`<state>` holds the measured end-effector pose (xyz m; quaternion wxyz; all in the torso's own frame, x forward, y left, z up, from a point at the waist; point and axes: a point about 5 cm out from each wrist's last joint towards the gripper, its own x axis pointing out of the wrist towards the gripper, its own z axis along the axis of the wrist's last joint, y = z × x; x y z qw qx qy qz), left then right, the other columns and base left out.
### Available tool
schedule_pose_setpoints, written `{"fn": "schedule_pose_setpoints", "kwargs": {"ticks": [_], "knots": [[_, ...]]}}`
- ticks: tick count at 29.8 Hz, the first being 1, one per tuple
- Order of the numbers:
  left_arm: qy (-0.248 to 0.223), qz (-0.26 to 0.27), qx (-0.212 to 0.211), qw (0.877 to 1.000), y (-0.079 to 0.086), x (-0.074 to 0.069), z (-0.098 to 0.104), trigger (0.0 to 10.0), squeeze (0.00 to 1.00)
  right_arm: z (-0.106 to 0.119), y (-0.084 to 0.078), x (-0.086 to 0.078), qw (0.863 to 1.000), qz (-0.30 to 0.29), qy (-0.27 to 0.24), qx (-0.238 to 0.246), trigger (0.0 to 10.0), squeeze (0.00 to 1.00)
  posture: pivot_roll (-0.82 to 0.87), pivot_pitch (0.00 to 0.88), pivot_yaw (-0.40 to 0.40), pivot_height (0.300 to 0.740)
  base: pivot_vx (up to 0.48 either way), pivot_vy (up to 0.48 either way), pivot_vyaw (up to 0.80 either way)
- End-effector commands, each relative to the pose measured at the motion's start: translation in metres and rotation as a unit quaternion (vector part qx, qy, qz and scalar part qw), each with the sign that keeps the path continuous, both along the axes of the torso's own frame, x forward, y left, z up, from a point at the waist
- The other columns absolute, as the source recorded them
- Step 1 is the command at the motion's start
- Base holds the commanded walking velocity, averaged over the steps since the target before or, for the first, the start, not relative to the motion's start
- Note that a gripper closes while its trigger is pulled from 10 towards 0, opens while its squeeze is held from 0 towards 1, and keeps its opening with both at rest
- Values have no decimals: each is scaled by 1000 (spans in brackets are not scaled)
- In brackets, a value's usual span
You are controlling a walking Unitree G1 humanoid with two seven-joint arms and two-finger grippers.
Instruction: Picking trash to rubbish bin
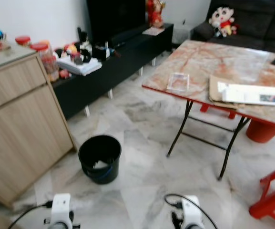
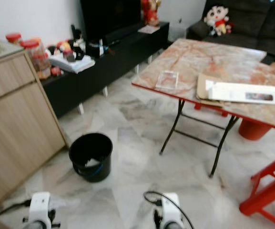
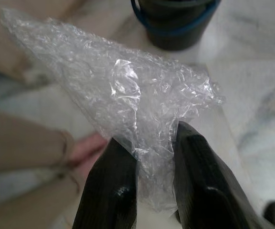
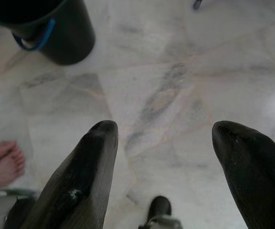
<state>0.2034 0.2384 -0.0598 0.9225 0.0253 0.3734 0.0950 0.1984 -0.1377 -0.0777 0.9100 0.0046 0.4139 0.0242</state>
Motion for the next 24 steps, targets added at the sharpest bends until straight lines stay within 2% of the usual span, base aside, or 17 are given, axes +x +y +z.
{"fn": "schedule_pose_setpoints", "kwargs": {"ticks": [1, 11, 20, 24], "knots": [[-3, -3, -7, 1000, -6, 3, 0, 10000, 0, -2, -13, -3, 1000, -16, 6, -10, 10000, 0, 4, 17, 11, 740, 274, 0, 0], [-5, -4, -6, 1000, -6, 5, 1, 10000, 0, -1, -12, -2, 1000, -7, 3, -13, 10000, 0, 8, 22, 9, 740, 321, 0, 0], [-6, -4, -6, 1000, -7, 5, 1, 10000, 0, -2, -12, -3, 1000, -6, 5, -18, 10000, 0, 10, 27, 7, 740, 273, 0, 800], [-8, -5, -7, 1000, -7, 6, 2, 10000, 0, -2, -13, -4, 1000, -10, 9, -19, 10000, 0, 9, 29, 5, 740, 277, 0, 0]]}}
